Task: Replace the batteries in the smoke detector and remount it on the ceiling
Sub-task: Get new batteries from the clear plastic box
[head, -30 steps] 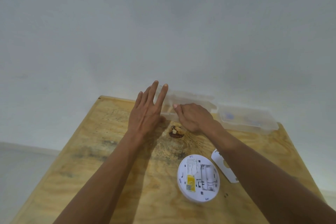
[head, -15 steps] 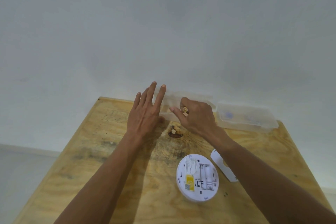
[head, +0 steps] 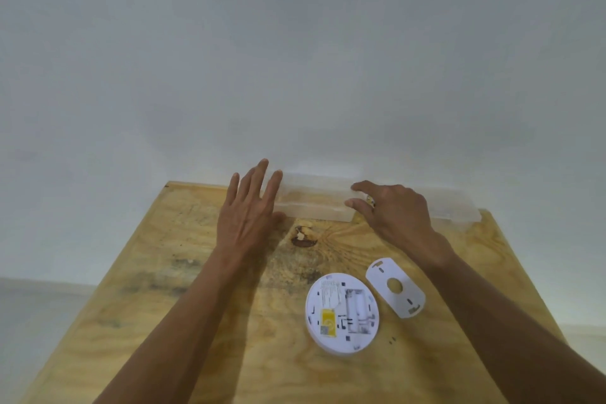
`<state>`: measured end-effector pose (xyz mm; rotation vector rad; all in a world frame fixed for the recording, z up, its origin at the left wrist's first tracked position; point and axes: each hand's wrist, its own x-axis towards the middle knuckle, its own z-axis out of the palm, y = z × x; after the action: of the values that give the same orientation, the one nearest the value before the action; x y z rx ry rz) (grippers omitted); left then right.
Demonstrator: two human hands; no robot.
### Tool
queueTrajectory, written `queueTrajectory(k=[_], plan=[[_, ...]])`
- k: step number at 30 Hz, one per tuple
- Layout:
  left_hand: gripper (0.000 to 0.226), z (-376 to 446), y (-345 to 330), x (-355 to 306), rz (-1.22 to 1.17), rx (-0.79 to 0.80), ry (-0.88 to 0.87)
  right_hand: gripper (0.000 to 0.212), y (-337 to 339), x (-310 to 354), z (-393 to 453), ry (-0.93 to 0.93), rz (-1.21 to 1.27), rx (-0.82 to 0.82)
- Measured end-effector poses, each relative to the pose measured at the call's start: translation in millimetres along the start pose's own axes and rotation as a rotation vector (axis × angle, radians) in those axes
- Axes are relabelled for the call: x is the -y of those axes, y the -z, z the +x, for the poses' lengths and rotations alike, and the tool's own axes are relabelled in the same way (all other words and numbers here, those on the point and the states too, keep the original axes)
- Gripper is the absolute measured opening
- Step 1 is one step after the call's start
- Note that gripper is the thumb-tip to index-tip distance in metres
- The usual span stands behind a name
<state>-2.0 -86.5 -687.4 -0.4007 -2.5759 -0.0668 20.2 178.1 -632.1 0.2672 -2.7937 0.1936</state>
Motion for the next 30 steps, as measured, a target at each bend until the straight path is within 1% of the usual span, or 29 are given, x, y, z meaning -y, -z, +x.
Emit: queueTrajectory(k=[4,8,9,10,13,18,21,23,25,26,28,30], plan=[[0.059,2,-2,-5,-0.026,-0.02,-0.058,0.043,-7,2,-8,-0.025,-0.017,0.08],[0.038,1,-9,-6,-0.117,-0.094,-0.125,0.043,-14,12,-10,0.005,-0.031,0.042],[0.036,1,-10,-5,-0.141,-0.116,-0.132,0.042,-16,15,-10,0.009,-0.023,0.026],[0.039,0,-10,-5,-0.16,-0.124,-0.132,0.041,-18,17,-11,0.011,-0.011,0.011],[0.043,2,-6,-4,-0.211,-0.105,-0.131,0.036,-26,20,-12,0.005,0.029,-0.026],[0.025,2,-4,-6,-0.281,-0.074,-0.085,0.034,-32,19,-13,-0.018,0.034,-0.036],[0.025,2,-3,-8,-0.275,-0.068,-0.083,0.034,-32,20,-13,-0.029,0.039,-0.031],[0.023,3,-1,-9,-0.266,-0.08,-0.09,0.035,-27,21,-13,-0.075,0.071,0.004],[0.024,4,1,-9,-0.27,-0.068,-0.085,0.038,-17,23,-15,-0.175,0.231,0.062],[0.024,4,2,-9,-0.277,-0.051,-0.078,0.038,-11,24,-17,-0.242,0.385,0.082],[0.025,3,3,-10,-0.275,-0.022,-0.067,0.033,-1,23,-25,-0.416,0.845,0.108],[0.026,3,4,-11,-0.269,0.0,-0.059,0.03,8,16,-38,-0.668,1.315,0.173]])
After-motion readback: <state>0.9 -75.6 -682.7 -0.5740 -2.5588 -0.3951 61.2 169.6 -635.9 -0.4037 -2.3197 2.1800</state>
